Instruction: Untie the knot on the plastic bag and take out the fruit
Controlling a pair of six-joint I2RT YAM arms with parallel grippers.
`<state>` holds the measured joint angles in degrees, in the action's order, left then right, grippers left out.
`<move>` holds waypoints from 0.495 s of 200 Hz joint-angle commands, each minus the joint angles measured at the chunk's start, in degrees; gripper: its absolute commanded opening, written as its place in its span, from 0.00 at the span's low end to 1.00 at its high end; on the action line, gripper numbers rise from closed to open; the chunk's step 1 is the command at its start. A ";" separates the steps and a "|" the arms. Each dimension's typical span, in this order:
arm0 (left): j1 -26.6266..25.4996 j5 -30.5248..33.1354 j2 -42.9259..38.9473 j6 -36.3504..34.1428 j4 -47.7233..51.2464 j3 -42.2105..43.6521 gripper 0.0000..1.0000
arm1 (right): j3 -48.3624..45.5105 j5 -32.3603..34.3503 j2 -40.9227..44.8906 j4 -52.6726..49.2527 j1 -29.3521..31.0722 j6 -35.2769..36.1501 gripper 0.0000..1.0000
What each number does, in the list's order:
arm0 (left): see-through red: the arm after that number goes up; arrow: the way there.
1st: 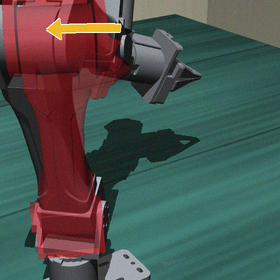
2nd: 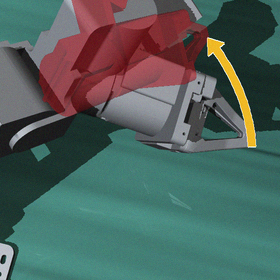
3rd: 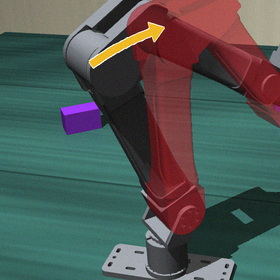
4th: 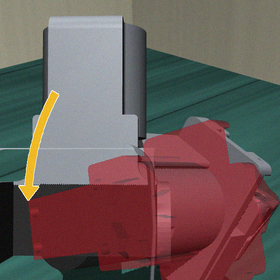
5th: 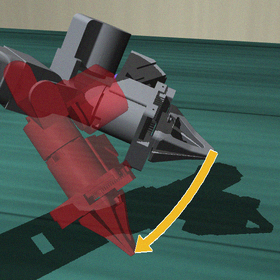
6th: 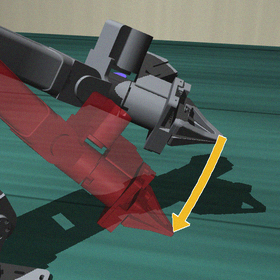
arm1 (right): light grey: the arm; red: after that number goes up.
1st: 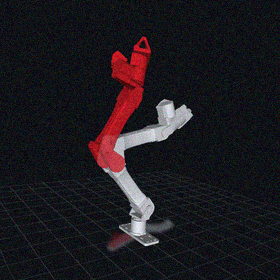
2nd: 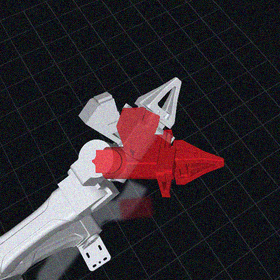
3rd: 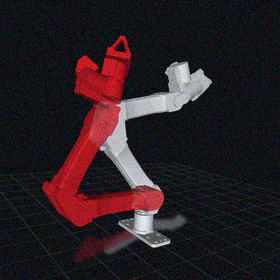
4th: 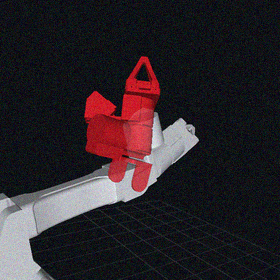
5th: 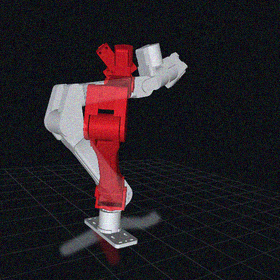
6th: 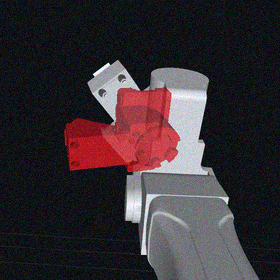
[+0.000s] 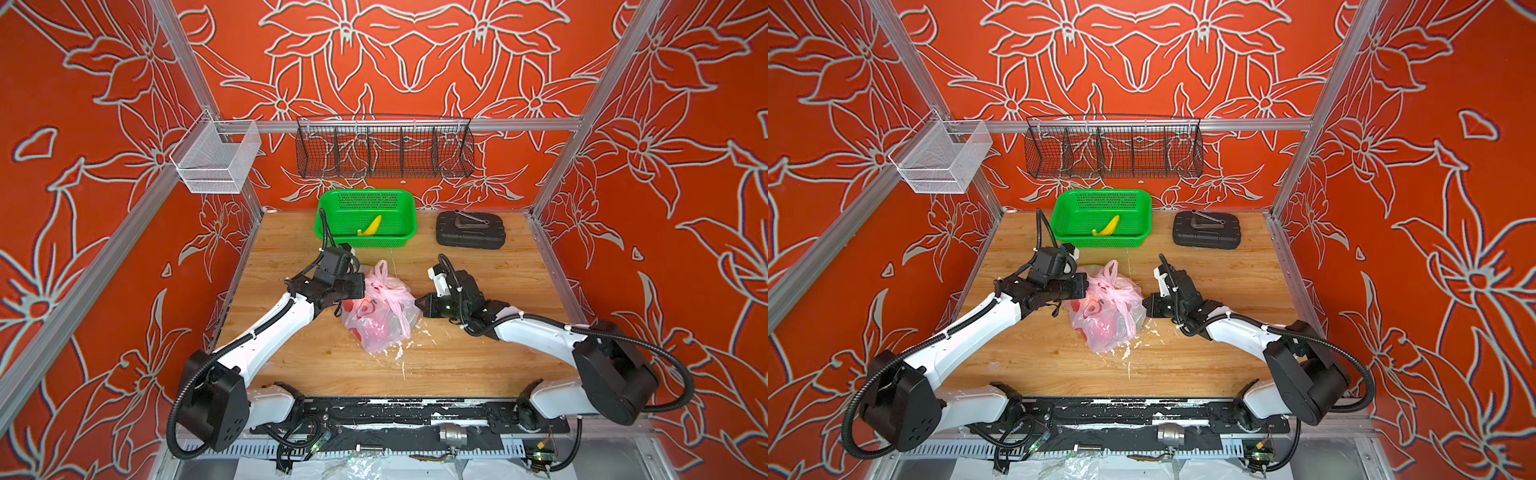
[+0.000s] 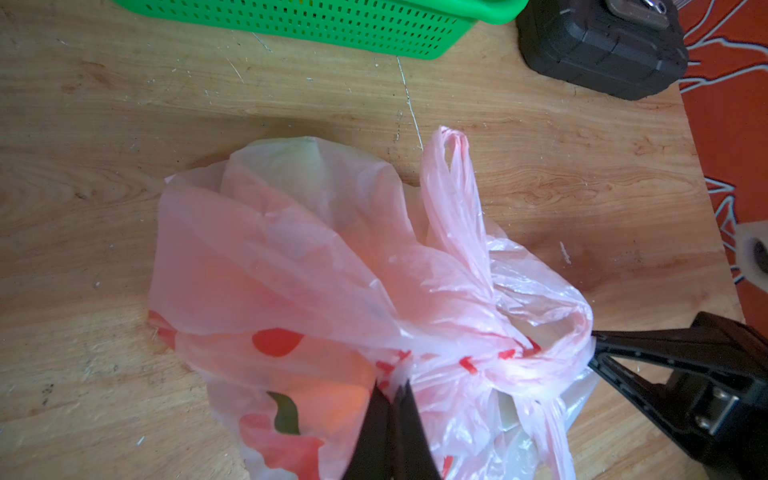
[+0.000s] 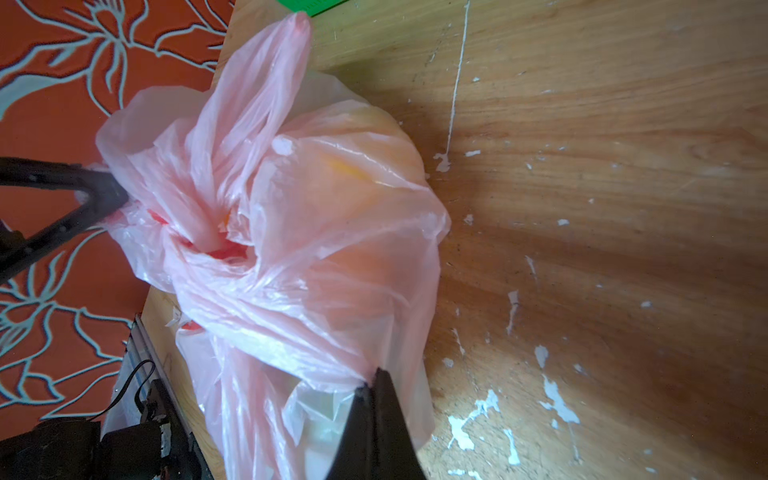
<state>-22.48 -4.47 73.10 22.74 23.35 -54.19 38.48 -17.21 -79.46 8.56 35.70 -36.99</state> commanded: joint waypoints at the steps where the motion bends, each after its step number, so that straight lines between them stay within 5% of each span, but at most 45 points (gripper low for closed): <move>1: 0.64 -2.71 -1.60 -0.76 -1.90 0.86 0.00 | 1.27 2.20 3.16 -3.44 -0.24 3.15 0.08; 18: 0.68 -4.39 -1.26 -0.73 -2.44 0.69 0.00 | 3.41 1.47 4.58 -4.96 0.30 5.99 0.42; 38: 0.68 -4.58 -0.69 -0.86 -1.87 0.04 0.00 | 6.07 1.70 5.39 -6.61 1.30 8.87 0.58; 99: 0.68 -5.43 -0.22 -0.52 -2.00 -0.13 0.00 | 12.77 -4.47 0.00 -6.26 3.64 20.66 0.66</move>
<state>-22.11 -8.91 72.71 22.33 21.78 -53.52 48.47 -17.85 -76.25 3.22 38.46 -23.70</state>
